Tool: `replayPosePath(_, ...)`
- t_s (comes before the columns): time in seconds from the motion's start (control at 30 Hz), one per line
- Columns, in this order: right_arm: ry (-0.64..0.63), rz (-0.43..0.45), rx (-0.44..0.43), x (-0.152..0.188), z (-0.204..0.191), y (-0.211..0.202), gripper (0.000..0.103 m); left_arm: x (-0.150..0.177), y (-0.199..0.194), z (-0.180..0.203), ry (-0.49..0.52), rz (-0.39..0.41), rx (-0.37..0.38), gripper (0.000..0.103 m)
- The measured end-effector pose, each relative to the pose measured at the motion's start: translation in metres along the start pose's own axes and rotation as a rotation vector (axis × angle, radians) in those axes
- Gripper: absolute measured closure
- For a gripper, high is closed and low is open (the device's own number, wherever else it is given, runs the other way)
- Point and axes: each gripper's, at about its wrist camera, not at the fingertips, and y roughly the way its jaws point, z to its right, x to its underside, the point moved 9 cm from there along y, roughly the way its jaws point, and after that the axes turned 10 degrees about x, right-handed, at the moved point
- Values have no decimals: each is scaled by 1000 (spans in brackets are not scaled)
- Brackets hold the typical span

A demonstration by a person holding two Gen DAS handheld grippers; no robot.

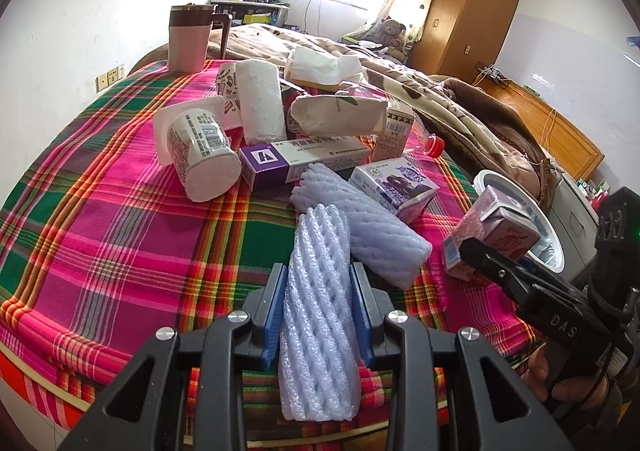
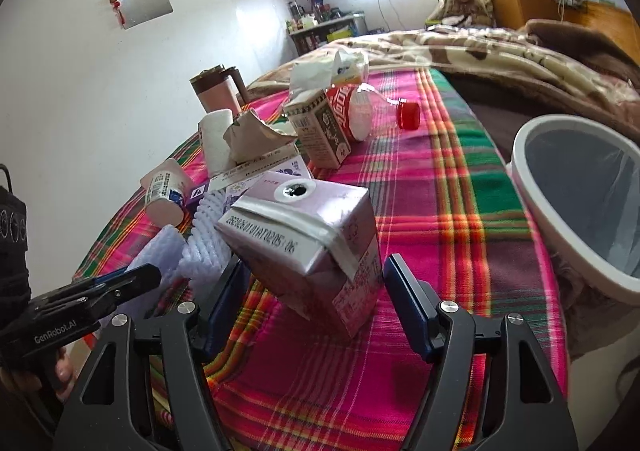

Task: Collect trash
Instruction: 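Grasp and lift the pink milk carton with the right tool while the left tool holds the sleeve, then carry both items over the white bin and open the left tool to drop the sleeve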

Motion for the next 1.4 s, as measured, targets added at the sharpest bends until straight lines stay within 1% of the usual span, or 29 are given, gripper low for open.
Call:
replayPosePath(0.17,3,36,20,-3,5,-9,33,-2,-5,7,15,17,-6,70)
replayPosePath(0.4,8,72,20,-12,7,-23,33,-10,-18,22,53,58,-5,70)
replayPosePath(0.6,21,103,25,-22,10,-34,33,-23,-21,36,83,77,10,70)
replayPosePath(0.73,31,124,45,-30,19,-42,33,-34,-17,51,110,86,28,70)
replayPosePath(0.93,61,158,108,-46,42,-54,33,-48,-6,83,168,94,83,70)
replayPosePath(1.07,84,178,153,-54,60,-58,33,-59,8,107,200,89,130,70)
replayPosePath(1.4,154,187,278,-65,119,-63,33,-69,54,179,289,43,258,70)
